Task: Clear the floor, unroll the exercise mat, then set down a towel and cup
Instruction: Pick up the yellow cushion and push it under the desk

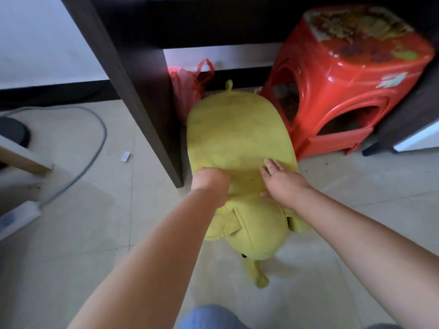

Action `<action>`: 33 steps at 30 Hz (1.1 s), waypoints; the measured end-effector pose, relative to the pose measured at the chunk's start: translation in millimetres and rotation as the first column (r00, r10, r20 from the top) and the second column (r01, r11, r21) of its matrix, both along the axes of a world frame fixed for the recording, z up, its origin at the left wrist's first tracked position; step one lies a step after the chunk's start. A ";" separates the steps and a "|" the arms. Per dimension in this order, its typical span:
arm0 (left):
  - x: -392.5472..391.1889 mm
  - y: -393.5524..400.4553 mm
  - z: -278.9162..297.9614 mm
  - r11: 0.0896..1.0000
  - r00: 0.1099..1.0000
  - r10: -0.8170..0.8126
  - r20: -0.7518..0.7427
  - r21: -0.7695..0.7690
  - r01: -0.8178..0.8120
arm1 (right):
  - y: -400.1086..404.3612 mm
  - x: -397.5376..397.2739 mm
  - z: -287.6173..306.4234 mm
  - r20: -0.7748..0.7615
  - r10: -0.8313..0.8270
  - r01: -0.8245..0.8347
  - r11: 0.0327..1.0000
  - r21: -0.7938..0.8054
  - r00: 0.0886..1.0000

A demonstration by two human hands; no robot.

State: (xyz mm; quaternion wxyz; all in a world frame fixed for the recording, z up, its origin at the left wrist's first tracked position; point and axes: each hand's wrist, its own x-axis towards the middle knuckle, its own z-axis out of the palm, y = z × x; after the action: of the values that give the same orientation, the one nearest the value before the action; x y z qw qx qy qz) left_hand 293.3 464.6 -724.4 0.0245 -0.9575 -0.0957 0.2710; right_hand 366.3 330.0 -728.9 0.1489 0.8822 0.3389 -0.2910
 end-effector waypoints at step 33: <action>94.5 61.2 -14.0 0.965 0.964 0.264 -0.039 0.009 -0.264 | 46.8 112.3 -28.0 0.124 0.099 -0.122 0.973 0.198 0.987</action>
State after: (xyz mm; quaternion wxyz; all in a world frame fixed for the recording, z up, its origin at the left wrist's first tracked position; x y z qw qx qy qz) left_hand 387.9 525.8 -738.4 -0.0082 -0.9306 -0.2223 0.2906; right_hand 478.6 376.8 -756.9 0.0922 0.8877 0.4068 -0.1951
